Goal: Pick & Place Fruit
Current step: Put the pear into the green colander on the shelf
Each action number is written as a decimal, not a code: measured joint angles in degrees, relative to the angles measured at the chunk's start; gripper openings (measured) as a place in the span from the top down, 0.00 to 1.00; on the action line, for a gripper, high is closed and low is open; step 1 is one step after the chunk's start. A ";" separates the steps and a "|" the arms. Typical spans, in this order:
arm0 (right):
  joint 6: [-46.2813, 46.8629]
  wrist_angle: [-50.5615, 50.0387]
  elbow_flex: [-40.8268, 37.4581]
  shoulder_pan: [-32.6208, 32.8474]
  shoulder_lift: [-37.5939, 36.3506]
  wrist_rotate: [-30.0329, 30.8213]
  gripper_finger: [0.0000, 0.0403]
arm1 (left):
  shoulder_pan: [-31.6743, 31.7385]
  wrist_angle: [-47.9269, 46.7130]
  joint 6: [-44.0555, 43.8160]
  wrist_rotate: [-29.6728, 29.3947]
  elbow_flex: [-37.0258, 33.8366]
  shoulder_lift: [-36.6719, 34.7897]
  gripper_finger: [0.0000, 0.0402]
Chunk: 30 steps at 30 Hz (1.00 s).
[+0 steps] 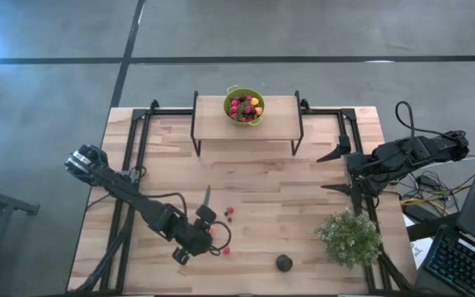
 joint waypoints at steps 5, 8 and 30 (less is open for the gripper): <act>0.00 -0.02 0.00 0.02 0.00 -0.01 0.10 | -0.21 0.18 0.64 0.05 -0.44 3.03 0.60; 0.00 -0.02 0.00 0.01 0.00 0.00 0.10 | -0.21 0.00 0.87 0.02 -0.26 4.85 0.60; 0.00 -0.02 0.00 0.00 0.00 -0.01 0.10 | -0.28 0.05 0.68 0.77 0.02 10.26 0.60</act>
